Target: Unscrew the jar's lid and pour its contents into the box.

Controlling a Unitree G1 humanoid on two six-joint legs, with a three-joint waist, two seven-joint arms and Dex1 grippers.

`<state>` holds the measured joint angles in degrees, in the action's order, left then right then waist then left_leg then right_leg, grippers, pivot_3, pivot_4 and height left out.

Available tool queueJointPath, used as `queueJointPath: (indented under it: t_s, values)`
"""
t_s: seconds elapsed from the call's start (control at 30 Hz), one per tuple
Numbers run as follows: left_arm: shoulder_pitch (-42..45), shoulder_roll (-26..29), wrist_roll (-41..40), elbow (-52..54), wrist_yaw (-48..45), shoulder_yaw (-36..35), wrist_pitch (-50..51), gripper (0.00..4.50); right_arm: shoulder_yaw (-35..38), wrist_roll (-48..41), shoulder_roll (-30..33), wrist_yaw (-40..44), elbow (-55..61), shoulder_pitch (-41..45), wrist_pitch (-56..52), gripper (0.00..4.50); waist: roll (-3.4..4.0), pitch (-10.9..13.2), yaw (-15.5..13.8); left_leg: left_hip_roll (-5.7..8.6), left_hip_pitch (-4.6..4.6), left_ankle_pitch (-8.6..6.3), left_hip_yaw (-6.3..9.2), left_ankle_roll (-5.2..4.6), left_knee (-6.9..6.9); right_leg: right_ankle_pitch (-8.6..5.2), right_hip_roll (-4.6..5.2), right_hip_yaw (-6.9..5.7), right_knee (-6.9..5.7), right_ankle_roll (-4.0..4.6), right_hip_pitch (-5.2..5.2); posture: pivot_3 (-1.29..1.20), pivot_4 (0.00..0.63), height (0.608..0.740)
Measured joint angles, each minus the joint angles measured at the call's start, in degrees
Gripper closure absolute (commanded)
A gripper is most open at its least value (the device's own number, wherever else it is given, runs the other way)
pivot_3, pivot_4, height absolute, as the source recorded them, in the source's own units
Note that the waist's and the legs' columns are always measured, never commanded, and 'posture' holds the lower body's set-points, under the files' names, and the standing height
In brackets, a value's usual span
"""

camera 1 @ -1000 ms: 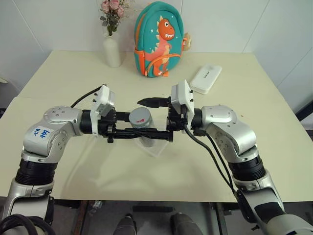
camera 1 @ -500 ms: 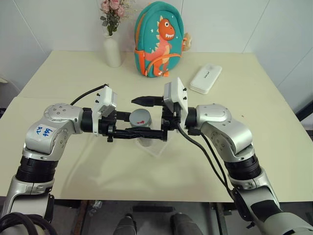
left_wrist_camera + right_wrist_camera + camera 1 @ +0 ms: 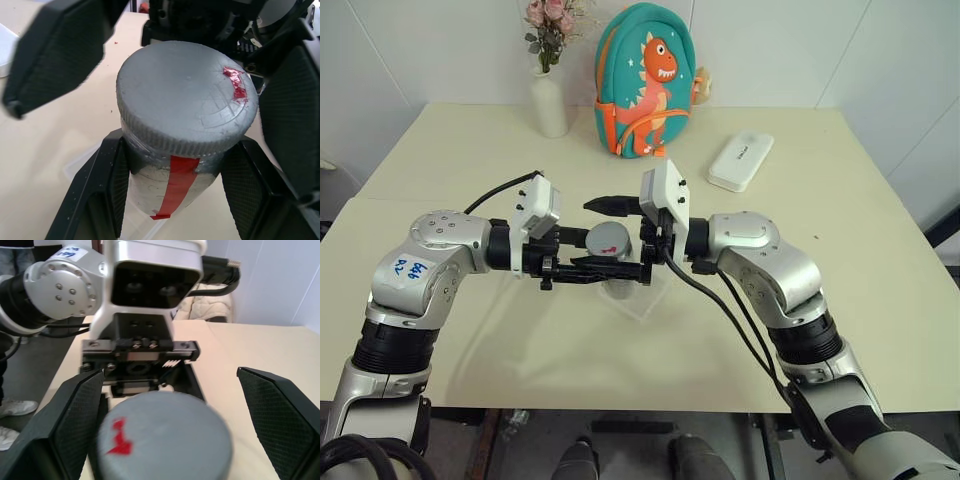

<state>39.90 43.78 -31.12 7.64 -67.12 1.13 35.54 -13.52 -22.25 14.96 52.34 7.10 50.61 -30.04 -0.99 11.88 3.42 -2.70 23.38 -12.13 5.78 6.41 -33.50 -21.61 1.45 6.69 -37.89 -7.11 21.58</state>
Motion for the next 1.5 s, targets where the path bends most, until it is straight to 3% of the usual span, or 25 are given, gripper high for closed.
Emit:
queueJointPath:
  t_s: [1.13,1.5]
  values:
    - [-1.2,1.5,-0.5,0.8,3.3,-3.1,1.5,2.11,0.1,0.0,5.2,1.2,-1.7,0.9,2.0,0.05,0.00,0.0,0.0,0.00,0.00,0.00,0.00,-0.01,-0.01,0.00,0.00,0.00,0.00,0.00,0.00,0.00,0.150,0.740]
    - [-1.9,1.5,-2.3,0.8,2.0,-3.5,1.3,2.11,2.9,-6.4,7.9,1.7,5.7,-1.8,-4.4,0.05,0.00,0.0,0.2,-0.02,-0.01,0.00,0.00,-0.02,-0.01,0.00,-0.02,0.00,-0.04,0.00,0.00,0.00,0.150,0.740]
